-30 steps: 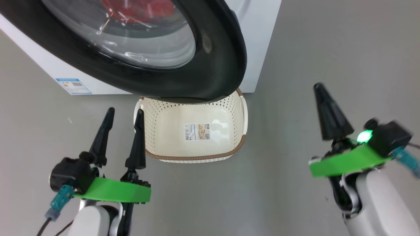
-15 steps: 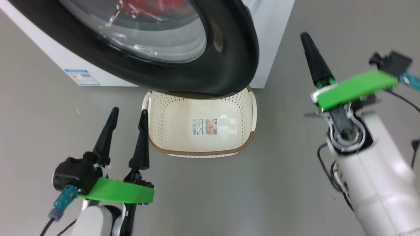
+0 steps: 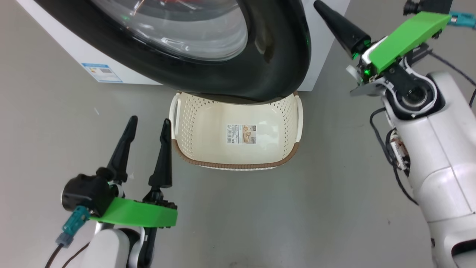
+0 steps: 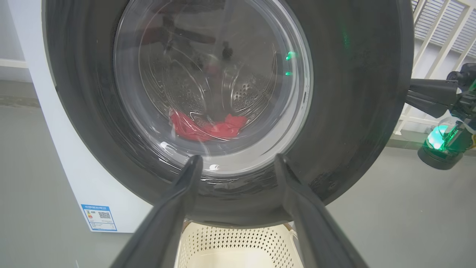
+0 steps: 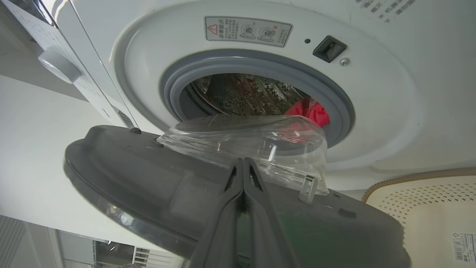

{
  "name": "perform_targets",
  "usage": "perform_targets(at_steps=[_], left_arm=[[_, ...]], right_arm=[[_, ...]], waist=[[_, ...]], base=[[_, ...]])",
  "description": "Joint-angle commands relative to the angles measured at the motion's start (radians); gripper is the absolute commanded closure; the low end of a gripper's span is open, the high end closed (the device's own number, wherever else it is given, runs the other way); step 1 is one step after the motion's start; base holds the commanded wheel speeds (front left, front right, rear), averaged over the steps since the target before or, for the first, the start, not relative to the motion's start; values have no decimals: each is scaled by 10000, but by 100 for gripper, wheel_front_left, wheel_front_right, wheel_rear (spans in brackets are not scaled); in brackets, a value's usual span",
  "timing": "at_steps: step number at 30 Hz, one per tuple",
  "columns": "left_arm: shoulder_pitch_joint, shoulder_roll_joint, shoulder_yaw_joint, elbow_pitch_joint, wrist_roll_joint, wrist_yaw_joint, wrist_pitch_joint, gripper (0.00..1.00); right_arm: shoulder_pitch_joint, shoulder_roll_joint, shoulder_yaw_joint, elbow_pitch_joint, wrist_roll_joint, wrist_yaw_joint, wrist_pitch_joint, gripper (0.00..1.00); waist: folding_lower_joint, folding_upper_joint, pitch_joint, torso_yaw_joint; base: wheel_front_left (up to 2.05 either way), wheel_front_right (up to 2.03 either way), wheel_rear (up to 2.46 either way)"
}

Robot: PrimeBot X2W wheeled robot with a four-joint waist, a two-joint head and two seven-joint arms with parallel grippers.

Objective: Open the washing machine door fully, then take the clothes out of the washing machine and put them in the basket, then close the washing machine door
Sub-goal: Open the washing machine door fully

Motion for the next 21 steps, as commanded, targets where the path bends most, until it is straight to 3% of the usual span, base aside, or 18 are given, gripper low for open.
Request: perform_targets(at_steps=[1,9,21], left_arm=[[-184,177,268,-287,-26,41,-59,0],[-303,177,211,-322,-88,34,-59,0],[-396,177,248,-298,-103,40,-59,0]], right_arm=[[-365,87,145,-99,13,48,150,100],[-1282,-117,251,945,119,48,1079,100],[-1339,-45,554,1147,343,48,2064,100]], waist=[[0,0,76,67],[0,0,322,254],[0,0,478,240]], base=[[0,0,0],[0,0,0],[0,0,0]])
